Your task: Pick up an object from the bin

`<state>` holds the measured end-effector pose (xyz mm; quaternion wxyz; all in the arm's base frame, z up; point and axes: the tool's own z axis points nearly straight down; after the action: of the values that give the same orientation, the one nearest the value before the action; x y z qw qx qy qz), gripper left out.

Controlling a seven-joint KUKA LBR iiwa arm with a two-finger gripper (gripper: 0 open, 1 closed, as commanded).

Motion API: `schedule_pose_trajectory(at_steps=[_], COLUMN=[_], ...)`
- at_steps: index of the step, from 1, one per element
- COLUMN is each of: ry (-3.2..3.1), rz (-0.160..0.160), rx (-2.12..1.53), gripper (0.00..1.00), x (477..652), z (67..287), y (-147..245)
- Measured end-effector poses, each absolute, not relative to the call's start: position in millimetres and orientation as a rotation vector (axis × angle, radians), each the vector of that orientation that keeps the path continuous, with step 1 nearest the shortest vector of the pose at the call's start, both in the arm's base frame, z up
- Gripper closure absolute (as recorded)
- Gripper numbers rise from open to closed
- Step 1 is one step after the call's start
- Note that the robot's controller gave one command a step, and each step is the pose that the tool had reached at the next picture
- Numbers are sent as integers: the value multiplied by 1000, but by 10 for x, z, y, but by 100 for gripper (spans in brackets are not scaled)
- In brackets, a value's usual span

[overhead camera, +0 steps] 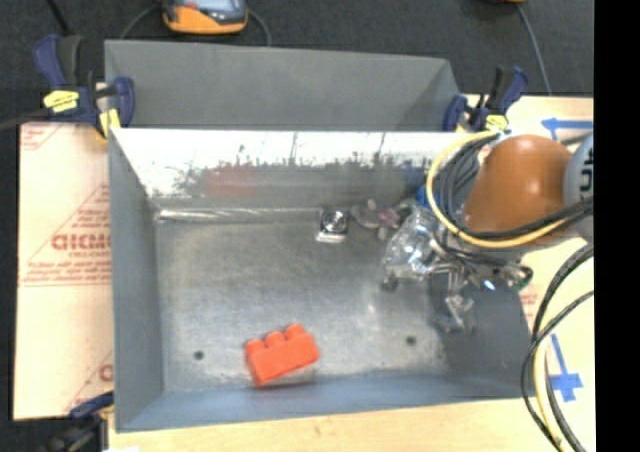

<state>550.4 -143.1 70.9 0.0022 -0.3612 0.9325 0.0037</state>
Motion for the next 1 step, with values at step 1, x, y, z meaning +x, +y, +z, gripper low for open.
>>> schedule_pose_trajectory(at_steps=[1], ry=[2900], rz=[-6], rx=[-1164], gripper=[0], x=[6446], z=[1522], y=[-664])
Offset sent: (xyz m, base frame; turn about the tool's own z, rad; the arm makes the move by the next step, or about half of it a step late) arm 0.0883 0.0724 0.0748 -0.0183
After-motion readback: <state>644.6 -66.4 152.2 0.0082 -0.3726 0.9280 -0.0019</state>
